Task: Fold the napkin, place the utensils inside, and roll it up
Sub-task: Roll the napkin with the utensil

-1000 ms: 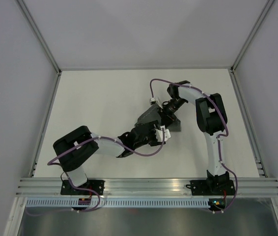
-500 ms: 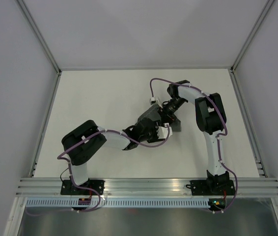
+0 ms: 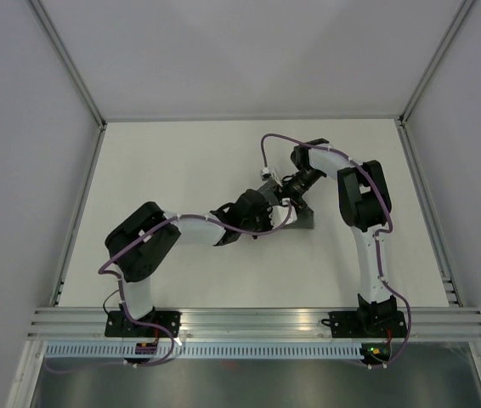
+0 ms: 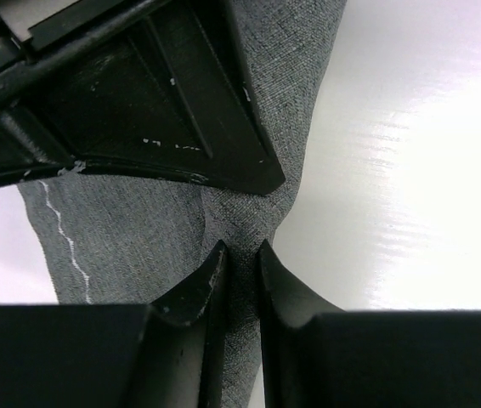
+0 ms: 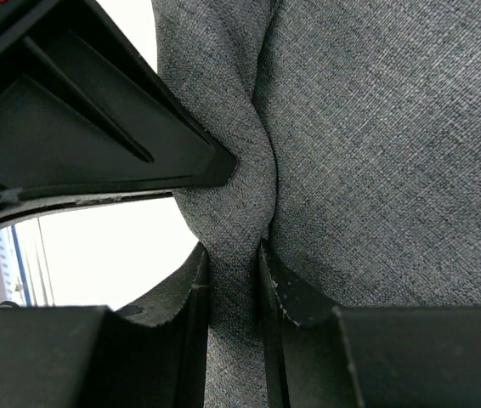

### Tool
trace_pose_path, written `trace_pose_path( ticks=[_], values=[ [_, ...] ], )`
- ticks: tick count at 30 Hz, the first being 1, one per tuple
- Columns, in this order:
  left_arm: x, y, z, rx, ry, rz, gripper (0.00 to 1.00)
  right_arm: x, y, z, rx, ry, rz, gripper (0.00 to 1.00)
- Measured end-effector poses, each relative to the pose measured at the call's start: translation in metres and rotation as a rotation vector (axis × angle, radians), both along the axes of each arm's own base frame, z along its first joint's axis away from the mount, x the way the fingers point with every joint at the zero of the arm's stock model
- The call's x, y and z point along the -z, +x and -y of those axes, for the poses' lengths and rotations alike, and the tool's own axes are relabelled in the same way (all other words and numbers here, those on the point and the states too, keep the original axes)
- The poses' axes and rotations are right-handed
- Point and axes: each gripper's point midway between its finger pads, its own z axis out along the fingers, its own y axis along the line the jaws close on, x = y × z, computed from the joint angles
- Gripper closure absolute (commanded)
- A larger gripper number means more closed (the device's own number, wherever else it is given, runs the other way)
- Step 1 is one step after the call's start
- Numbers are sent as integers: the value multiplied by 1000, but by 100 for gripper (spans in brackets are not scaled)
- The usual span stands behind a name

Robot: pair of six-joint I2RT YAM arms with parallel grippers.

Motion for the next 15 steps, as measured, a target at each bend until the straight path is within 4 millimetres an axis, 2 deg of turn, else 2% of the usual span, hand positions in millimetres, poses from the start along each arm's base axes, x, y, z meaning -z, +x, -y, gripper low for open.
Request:
trace_pose_path(
  ticks=[2,3,6,10,13,15],
  values=[
    [0,-1,0,-5,-26,-44,90,-1,-1,0,6,6,-11,77],
    [0,-1,0,-7,-37,-62,91,-1,-1,1,9,9,-16,62],
    [-1,-3,-1,-8,-75,-135,93,-1,-3,2,21,20,-33,46],
    [-2,-8,-2,-4,-105,-230,97,-8,-4,10,65,45,-61,39],
    [-2,-14,-4,0,-109,-304,98,-16,9,26,135,63,-26,37],
    [-2,-19,-5,1,-110,-368,98,-29,22,40,211,85,17,36]
  ],
)
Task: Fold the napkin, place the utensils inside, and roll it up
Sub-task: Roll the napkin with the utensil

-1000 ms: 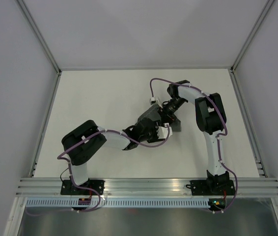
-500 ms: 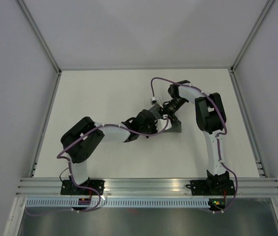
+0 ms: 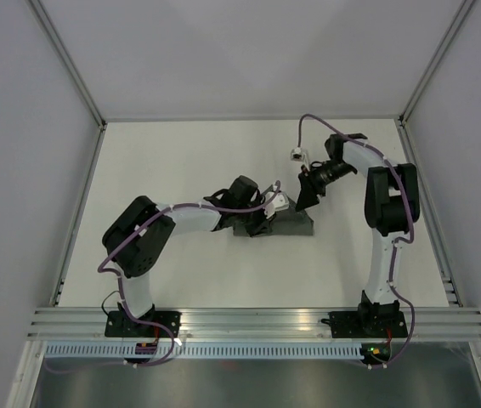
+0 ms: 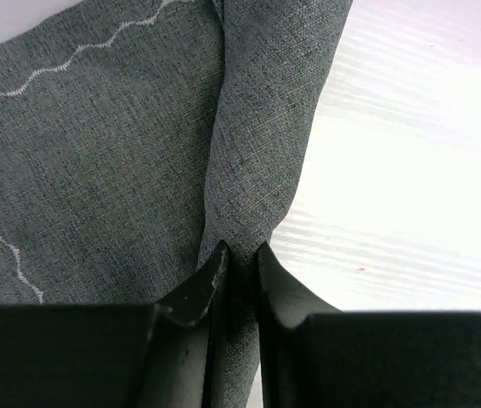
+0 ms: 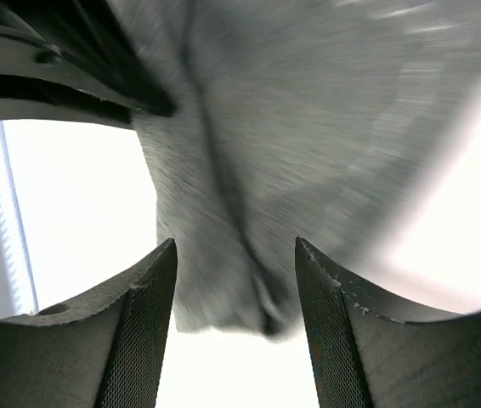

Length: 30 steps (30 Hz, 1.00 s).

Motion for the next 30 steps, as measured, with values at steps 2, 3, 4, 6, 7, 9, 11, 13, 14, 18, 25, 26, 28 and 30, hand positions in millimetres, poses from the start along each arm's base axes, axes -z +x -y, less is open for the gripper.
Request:
trace_pose_path(
  ticks=[2,3,4,6,7,9,11,13,14,18,25,26,28,30],
  values=[
    [1,-4,1,6,-5,-57,98,-18,16,13,76,24,74,36],
    [1,-6,2,8,-9,-85,98,-28,22,21,113,36,117,36],
    [1,-6,3,11,-17,-121,98,-38,27,29,148,44,166,37],
    [1,-7,5,11,-29,-180,98,-59,30,42,202,53,258,36],
    [2,-7,5,10,-36,-211,98,-65,28,46,217,54,295,35],
    [2,-7,5,6,-50,-271,98,-78,16,49,233,57,381,33],
    [2,-9,6,6,-60,-326,98,-81,-2,46,230,52,468,33],
    [3,-10,8,9,-64,-381,98,-79,-22,42,213,42,543,32],
    [4,-11,10,13,-66,-416,98,-75,-31,39,200,32,572,32],
    [5,-14,14,27,-71,-516,98,-56,-55,24,120,-15,685,32],
    [7,-27,15,62,-79,-645,98,-5,-87,-10,-84,-111,828,32],
    [8,-29,14,66,-81,-664,98,-1,-90,-13,-105,-120,837,32],
    [8,-31,14,71,-81,-707,98,5,-89,-16,-127,-140,865,32],
    [9,-32,14,75,-81,-744,98,7,-87,-20,-143,-159,900,33]
  ],
)
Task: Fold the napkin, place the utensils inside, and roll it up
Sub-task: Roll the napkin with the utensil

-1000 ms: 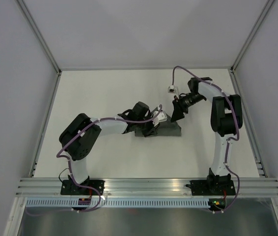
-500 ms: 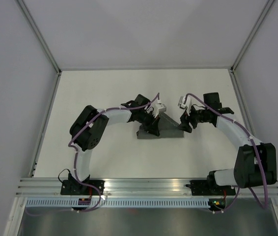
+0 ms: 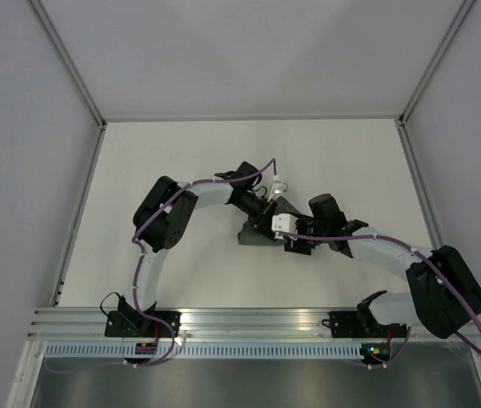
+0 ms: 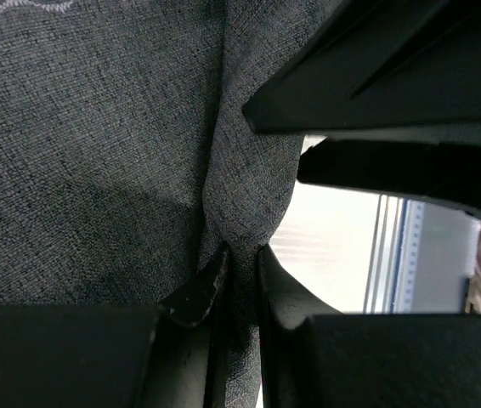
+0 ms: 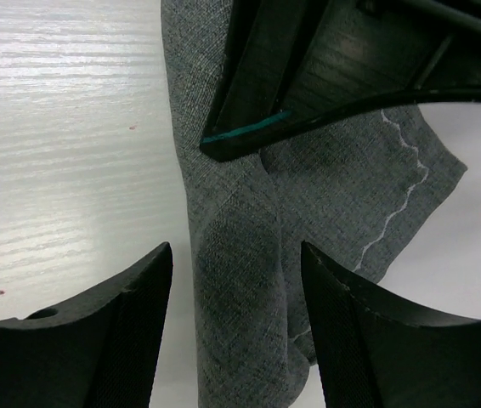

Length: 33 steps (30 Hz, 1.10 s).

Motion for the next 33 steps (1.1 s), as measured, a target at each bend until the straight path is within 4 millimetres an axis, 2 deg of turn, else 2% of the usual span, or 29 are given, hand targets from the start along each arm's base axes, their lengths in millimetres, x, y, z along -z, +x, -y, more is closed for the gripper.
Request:
trace_pose_path(
  ticks=[7,12,13,14,15,17,18,19,23,27,32,33],
  values=[
    [1,-7,-2,12,11,-99,98,8,-1,-16,-41,-57,73,42],
    [1,-11,-5,14,19,-133,96,20,-1,-13,-31,-94,53,46],
    [2,-11,-5,13,20,-140,95,20,-1,-13,-29,-96,53,51],
    [1,-11,-5,12,18,-146,93,21,-1,-13,-30,-97,52,72],
    [1,-10,-5,10,18,-151,87,22,-2,-13,-34,-100,50,82],
    [2,-10,-6,6,21,-160,80,23,-2,-13,-32,-104,43,90],
    [2,-9,-7,3,21,-163,71,23,-2,-13,-33,-108,40,92],
    [2,-9,-7,2,20,-165,69,23,-2,-13,-34,-111,36,96],
    [5,-6,-11,-25,26,-183,57,23,0,-15,-34,-108,-13,100],
    [-1,-6,-17,-86,-8,-186,48,22,7,-14,-30,-80,-124,99],
    [-10,6,-21,-218,-36,-39,41,23,17,-16,-40,-43,-272,100],
    [-14,8,-22,-243,-41,-12,37,22,19,-16,-43,-38,-296,99]
  ],
)
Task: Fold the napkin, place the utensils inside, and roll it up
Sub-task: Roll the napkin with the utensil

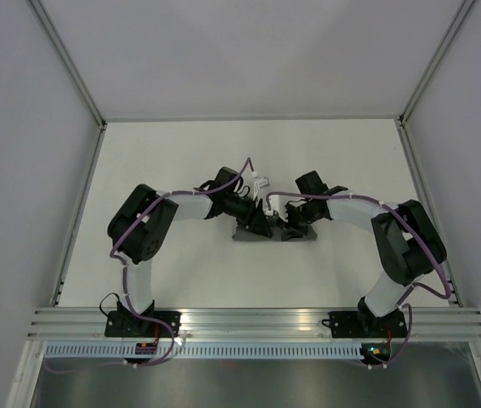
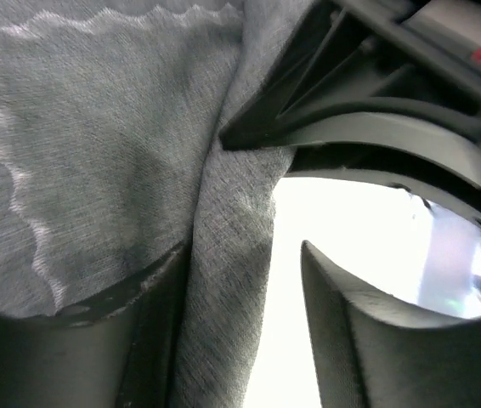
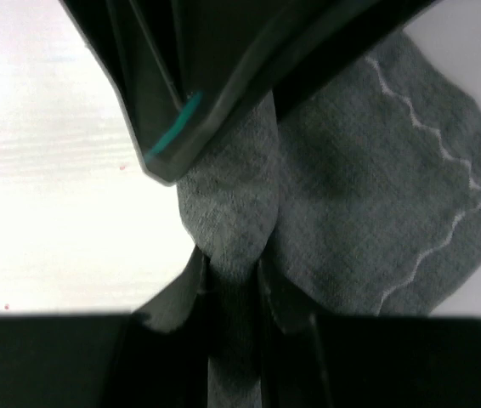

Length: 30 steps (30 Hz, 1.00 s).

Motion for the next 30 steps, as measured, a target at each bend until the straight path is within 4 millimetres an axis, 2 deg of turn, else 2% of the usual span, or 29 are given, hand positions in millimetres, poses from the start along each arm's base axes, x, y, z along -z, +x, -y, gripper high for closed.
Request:
trace_pose_path(
  ticks=[3,7,11,14,17,22,27,30],
  values=[
    [-7,15,-8,-127,24,92,37,0,8,0,-10,4,-62,99],
    [-20,30,-30,-307,30,266,37,3,17,1,3,-2,-183,100],
    [-36,33,-54,-462,16,430,37,4,22,1,8,-18,-313,100],
    [-38,29,-61,-539,33,535,37,4,23,1,13,-24,-403,99],
    [-40,21,-54,-545,55,650,32,4,25,0,23,-24,-482,100],
    [-47,13,-26,-446,117,904,24,5,26,0,39,-38,-594,99],
    [-45,18,3,-293,206,1104,23,4,26,-1,45,-48,-650,100],
    [-35,14,16,-163,268,1220,23,4,26,-1,48,-53,-669,99]
  ],
)
